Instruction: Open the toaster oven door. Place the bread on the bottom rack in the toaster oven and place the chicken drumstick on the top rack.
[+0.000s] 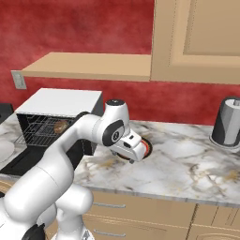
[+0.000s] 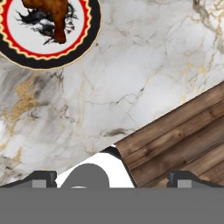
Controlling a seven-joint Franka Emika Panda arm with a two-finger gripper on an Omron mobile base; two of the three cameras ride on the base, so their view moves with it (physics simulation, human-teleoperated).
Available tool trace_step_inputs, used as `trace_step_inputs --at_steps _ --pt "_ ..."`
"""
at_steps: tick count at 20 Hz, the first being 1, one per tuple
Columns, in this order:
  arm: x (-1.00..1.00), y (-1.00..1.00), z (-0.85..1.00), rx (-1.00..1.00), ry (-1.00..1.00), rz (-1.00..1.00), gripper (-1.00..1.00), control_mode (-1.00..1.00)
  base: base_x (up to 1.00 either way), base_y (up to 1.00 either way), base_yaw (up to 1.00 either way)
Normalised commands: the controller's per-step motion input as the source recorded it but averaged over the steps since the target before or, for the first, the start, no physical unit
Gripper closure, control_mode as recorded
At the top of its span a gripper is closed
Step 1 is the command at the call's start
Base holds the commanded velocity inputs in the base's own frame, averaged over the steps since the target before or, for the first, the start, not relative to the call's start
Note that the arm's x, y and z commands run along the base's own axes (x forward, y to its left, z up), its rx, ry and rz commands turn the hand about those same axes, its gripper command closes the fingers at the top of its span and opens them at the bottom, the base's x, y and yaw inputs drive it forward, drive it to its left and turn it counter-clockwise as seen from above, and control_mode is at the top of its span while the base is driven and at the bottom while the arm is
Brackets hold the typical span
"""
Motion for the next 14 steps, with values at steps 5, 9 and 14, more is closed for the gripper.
trace_step_inputs --at_steps 5,9,14 --pt "0.00 0.00 0.00 0.00 0.00 0.00 -1.00 -1.00 0.00 0.00 0.00" --pt "0.00 0.00 0.00 0.00 0.00 0.00 -1.00 -1.00 0.00 0.00 0.00" --pt "0.00 0.00 0.00 0.00 0.00 0.00 -1.00 -1.00 0.00 0.00 0.00"
